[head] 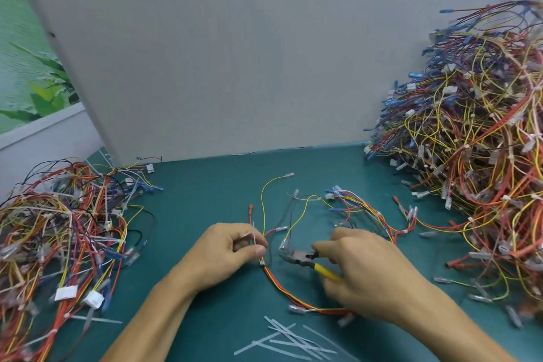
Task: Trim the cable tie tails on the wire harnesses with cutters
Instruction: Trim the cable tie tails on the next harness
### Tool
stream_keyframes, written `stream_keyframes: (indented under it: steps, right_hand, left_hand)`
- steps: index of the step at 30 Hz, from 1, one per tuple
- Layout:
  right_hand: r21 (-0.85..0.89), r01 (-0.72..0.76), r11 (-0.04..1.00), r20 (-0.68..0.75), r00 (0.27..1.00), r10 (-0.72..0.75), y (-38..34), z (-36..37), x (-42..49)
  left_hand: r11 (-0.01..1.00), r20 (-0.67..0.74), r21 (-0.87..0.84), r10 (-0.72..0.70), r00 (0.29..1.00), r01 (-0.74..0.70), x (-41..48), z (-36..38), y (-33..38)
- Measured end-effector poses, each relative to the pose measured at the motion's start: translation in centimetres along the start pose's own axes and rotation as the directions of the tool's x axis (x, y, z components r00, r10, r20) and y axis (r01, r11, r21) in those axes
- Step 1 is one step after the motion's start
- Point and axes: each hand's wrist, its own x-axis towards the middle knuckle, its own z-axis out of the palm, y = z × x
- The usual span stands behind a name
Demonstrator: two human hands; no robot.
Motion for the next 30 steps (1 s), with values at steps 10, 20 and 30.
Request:
stream_keyframes:
  steps: [10, 20, 30]
  right_hand:
    - [-0.055, -0.044, 0.998, -0.015, 0.999, 0.043, -2.4, 1.6, 0.6]
    - [-0.096, -0.03, 0.995, -0.05, 0.998, 0.025, -3.8, 1.7, 0.9]
    - [-0.143, -0.016, 0.99, -0.055, 0.998, 0.008, -4.6, 1.8, 1.2]
  left_hand:
    - [0.989, -0.005, -0.11, -0.103, 0.995, 0.102, 0.4, 0.0, -0.9]
    - [0.987, -0.023, -0.12, -0.111, 0.994, 0.107, 0.4, 0.1, -0.8]
    - [0.987, -0.029, -0.123, -0.106, 0.994, 0.102, 0.5, 0.1, -1.1]
